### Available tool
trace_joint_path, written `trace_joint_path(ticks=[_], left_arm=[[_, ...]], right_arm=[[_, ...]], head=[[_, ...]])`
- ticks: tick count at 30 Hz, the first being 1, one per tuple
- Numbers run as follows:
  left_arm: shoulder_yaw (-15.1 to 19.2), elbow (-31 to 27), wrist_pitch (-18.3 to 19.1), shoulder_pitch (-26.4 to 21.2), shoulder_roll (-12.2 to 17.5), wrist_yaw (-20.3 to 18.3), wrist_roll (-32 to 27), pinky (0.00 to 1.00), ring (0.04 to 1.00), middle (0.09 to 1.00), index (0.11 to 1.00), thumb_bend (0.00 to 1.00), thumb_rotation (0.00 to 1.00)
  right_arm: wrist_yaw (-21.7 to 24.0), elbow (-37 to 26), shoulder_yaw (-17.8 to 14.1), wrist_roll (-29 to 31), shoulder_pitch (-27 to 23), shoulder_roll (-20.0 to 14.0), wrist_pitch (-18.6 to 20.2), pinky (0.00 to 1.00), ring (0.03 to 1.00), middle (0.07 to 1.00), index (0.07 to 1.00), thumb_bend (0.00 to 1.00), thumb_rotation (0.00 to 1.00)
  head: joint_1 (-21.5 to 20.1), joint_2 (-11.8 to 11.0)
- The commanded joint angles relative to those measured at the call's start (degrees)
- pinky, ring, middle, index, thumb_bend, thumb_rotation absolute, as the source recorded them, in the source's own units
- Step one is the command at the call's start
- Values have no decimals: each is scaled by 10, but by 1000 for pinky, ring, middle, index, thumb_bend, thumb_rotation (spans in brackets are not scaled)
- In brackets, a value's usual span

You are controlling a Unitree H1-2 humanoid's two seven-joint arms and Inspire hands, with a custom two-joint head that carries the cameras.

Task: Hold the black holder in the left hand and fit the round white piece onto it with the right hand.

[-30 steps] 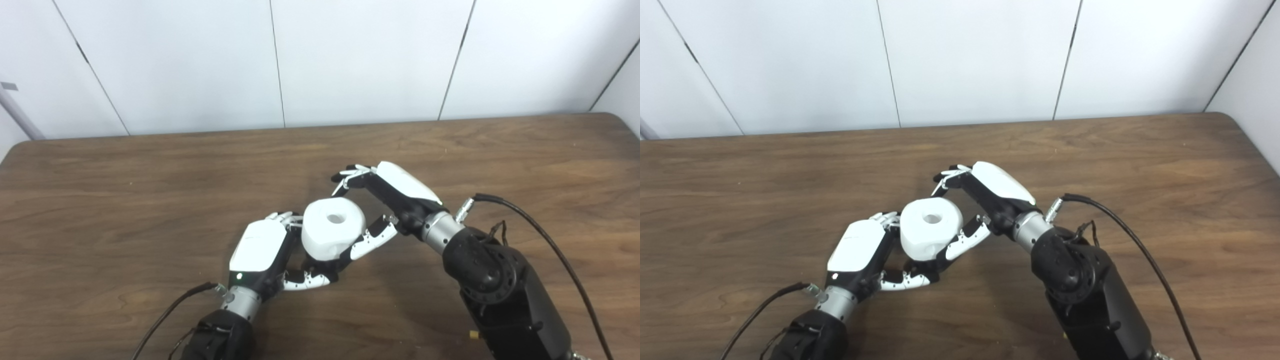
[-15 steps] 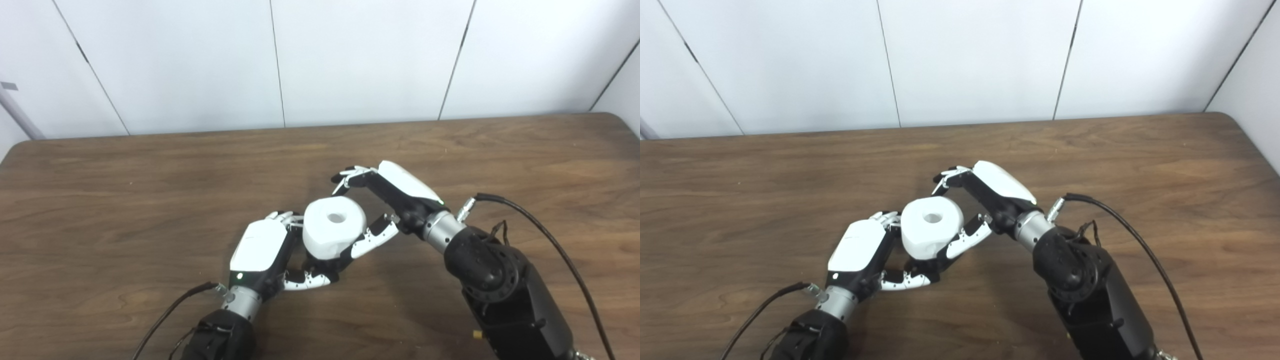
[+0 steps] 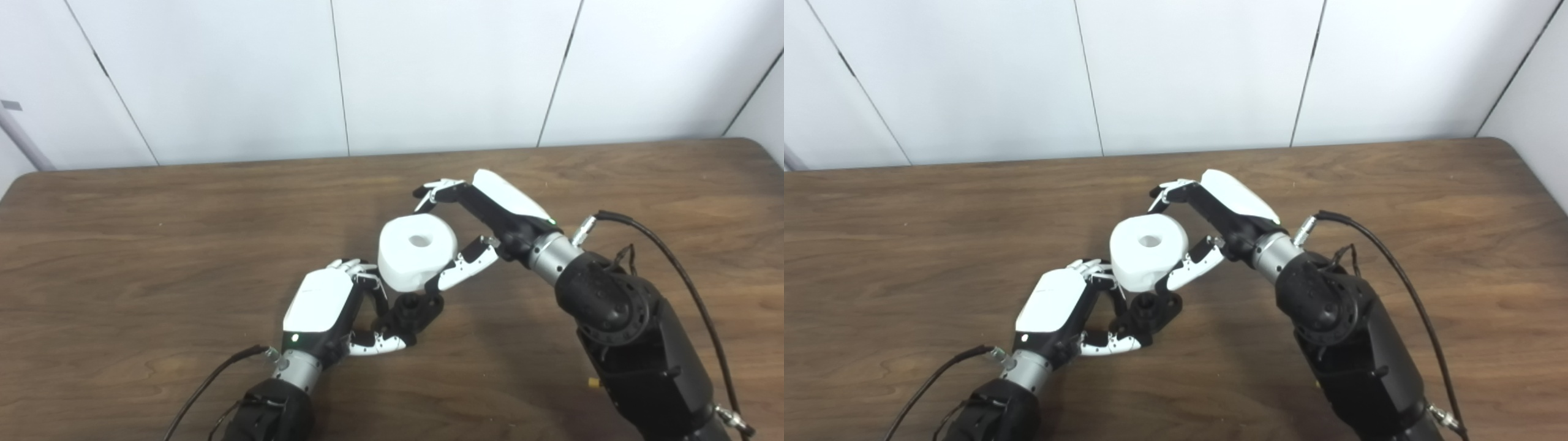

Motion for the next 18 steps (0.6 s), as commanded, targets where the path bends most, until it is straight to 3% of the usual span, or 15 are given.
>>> trace_joint_path(ticks=[1,18], left_arm=[[-20,25,-4,9,-3,-29,6,904,856,777,485,522,51],[-19,27,-2,6,-6,-30,7,905,856,777,485,522,51]], right_arm=[[6,-28,-11,2,-27,-6,0,894,910,839,483,525,138],[83,-47,-21,-27,-11,4,1,970,938,845,483,525,138]], head=[[0,1],[0,3]])
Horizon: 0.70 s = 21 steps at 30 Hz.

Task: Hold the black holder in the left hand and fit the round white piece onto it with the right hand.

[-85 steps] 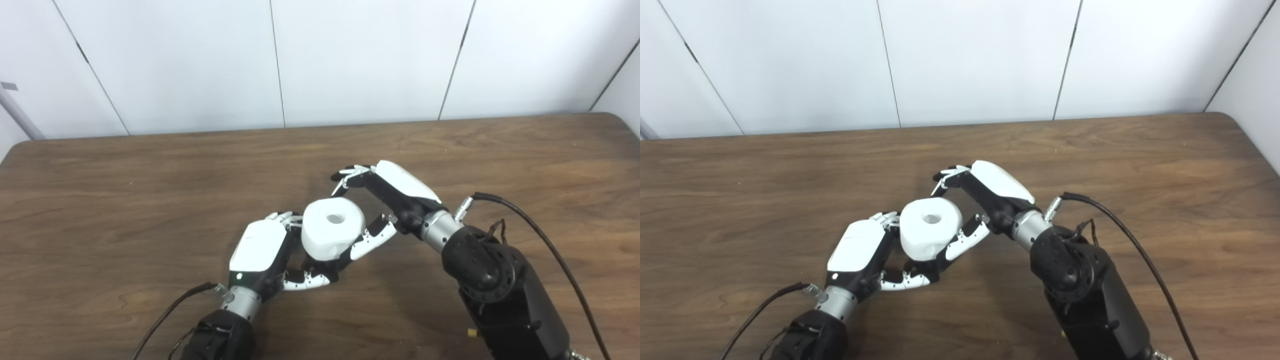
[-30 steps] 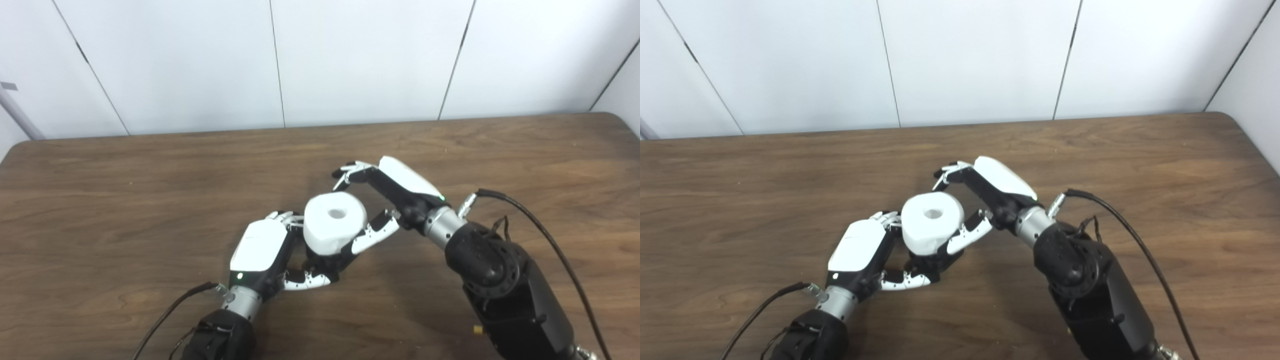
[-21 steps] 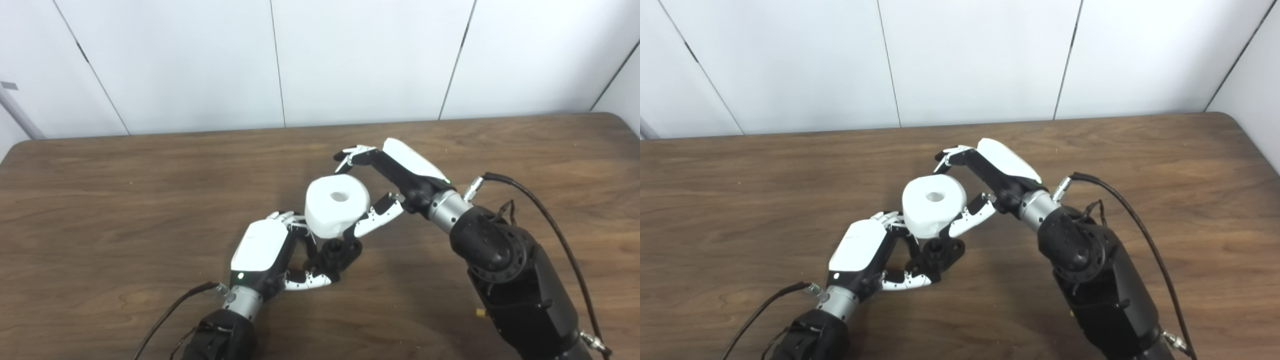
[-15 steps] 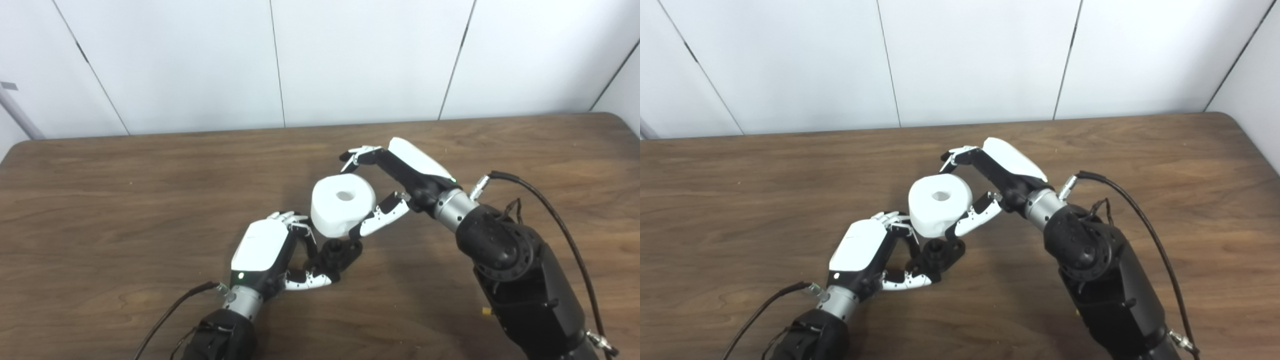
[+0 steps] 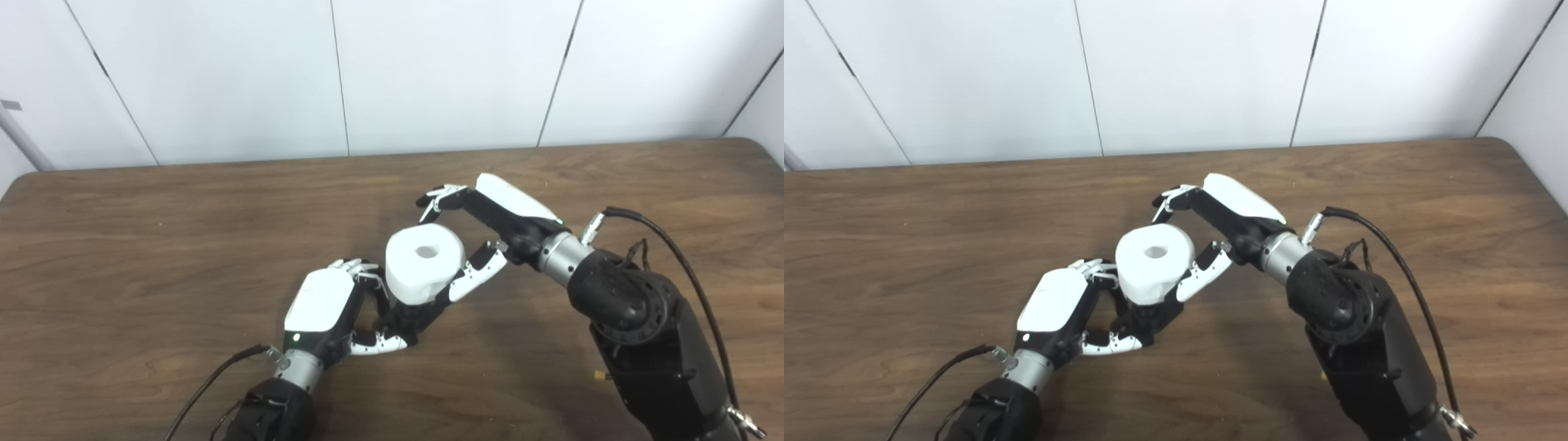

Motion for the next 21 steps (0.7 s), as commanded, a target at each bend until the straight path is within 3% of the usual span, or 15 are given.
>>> trace_joint_path(ticks=[1,21], left_arm=[[-19,25,-2,7,-3,-30,6,905,856,777,485,522,51],[-18,22,0,6,-4,-33,6,909,861,779,485,522,50]], right_arm=[[-2,-21,-3,-1,-11,4,0,975,937,844,483,525,138],[-52,3,31,0,6,4,-15,1000,948,851,483,525,139]], head=[[0,1],[0,-1]])
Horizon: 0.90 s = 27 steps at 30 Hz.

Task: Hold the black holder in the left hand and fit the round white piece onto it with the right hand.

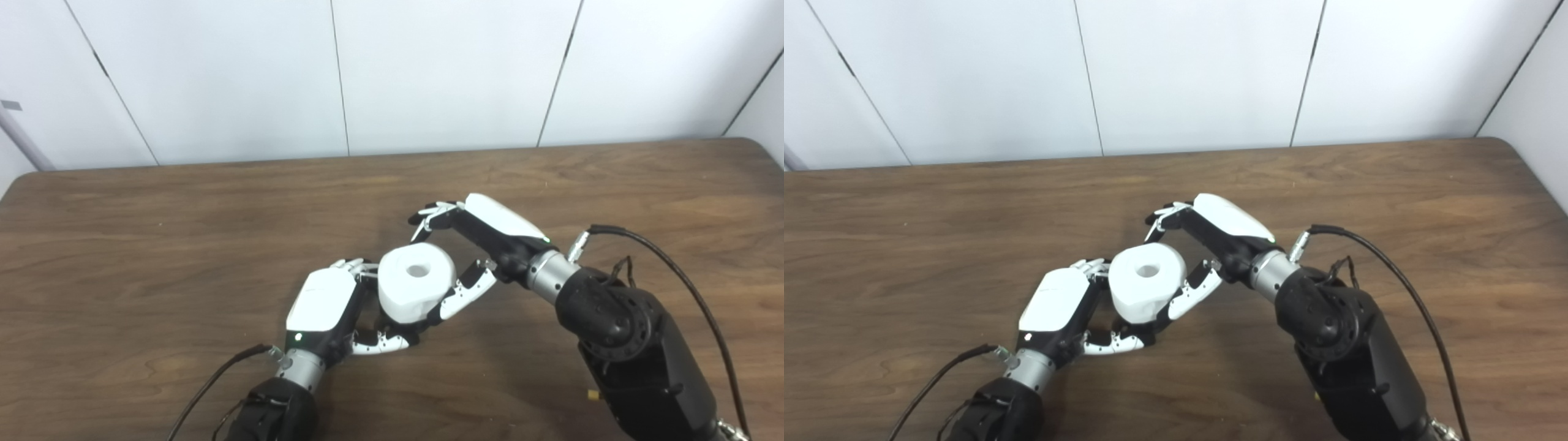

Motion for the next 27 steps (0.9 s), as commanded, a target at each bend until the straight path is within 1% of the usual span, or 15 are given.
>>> trace_joint_path(ticks=[1,27], left_arm=[[-18,21,0,7,-1,-34,6,910,861,779,485,522,50],[-18,21,-1,2,0,-33,8,907,857,777,485,522,50]], right_arm=[[-21,-5,-2,-1,-14,0,-12,997,948,850,483,525,139],[-35,9,3,5,-17,-8,-11,990,949,851,483,525,138]], head=[[-1,-1],[-3,-3]])
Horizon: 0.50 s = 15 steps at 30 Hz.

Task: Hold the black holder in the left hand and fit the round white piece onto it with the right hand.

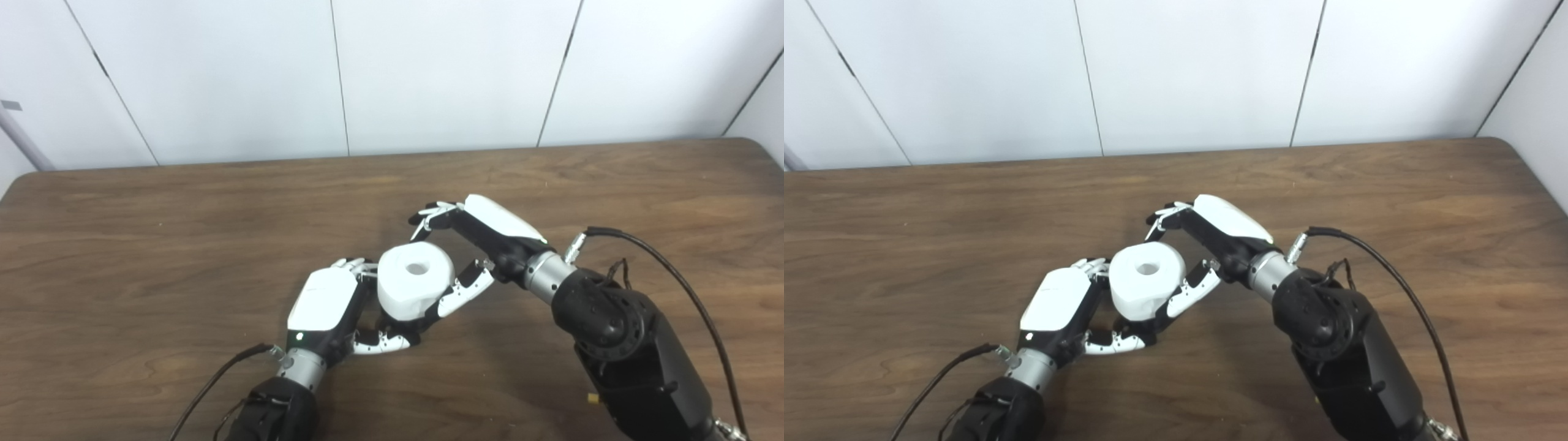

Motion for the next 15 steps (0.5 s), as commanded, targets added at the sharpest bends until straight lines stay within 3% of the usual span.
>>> trace_joint_path(ticks=[1,15], left_arm=[[-17,19,-1,5,1,-33,7,905,856,777,485,522,50],[-19,12,-1,9,1,-34,8,901,858,778,485,522,50]], right_arm=[[-13,-8,0,-1,-16,-5,-10,991,949,851,483,525,138],[1,-18,12,-19,-10,-11,-5,952,952,861,492,524,148]], head=[[-2,2],[0,7]])
